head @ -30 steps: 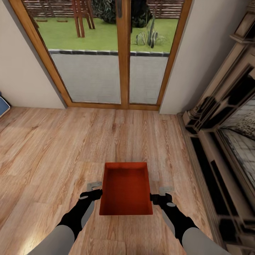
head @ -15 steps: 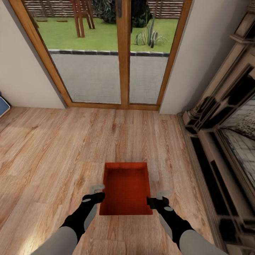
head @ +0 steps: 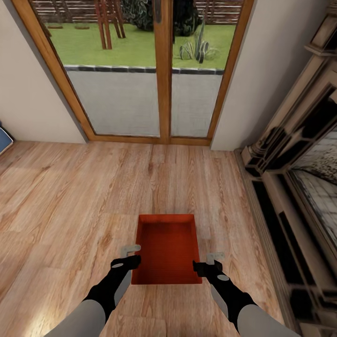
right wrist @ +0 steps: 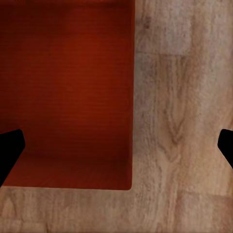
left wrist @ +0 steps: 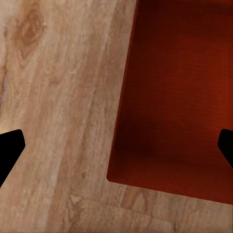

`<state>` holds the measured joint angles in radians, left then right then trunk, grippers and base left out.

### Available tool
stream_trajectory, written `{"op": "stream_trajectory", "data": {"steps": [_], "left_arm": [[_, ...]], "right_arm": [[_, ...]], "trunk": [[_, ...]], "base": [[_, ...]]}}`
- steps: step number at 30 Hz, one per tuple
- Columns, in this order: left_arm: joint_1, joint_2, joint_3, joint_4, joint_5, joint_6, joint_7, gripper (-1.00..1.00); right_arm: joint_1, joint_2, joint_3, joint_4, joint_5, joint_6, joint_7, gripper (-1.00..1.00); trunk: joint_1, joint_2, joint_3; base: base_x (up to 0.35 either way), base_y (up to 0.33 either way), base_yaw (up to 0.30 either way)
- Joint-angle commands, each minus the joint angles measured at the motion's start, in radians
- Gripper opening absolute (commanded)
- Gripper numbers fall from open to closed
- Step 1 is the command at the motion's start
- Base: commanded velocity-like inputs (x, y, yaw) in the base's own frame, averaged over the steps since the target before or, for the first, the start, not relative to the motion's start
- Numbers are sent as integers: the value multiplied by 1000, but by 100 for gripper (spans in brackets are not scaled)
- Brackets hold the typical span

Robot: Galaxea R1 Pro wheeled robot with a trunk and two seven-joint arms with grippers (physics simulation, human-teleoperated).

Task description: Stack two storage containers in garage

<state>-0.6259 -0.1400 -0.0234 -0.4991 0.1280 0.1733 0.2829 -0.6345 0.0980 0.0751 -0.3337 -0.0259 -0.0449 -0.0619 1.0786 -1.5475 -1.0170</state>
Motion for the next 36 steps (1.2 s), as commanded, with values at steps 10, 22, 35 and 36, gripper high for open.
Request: {"op": "stream_trajectory", "data": {"steps": [10,22,35,36], "left_arm": [[-1,0,-3,-3,10,6,7,100],[-1,3,-3,-13,10,7,10,100],[-1,7,-58,-9,-33,11,9,100],[-1,7,-72,-6,-46,11,9,100]], "right_arm": [[-1,-3,8,1,-2,-4,-15,100],[-1,-12,8,-5,-1,-39,-13,100],[-1,-8,8,-3,0,-41,-19,100],[-1,-8,8,-2,0,-41,-19,100]], "trunk": [[38,-71,-32],[84,-155,-70],[134,-246,-110],[138,-253,-113]], "base": [[0,0,0],[0,0,0],[0,0,0],[0,0,0]]}}
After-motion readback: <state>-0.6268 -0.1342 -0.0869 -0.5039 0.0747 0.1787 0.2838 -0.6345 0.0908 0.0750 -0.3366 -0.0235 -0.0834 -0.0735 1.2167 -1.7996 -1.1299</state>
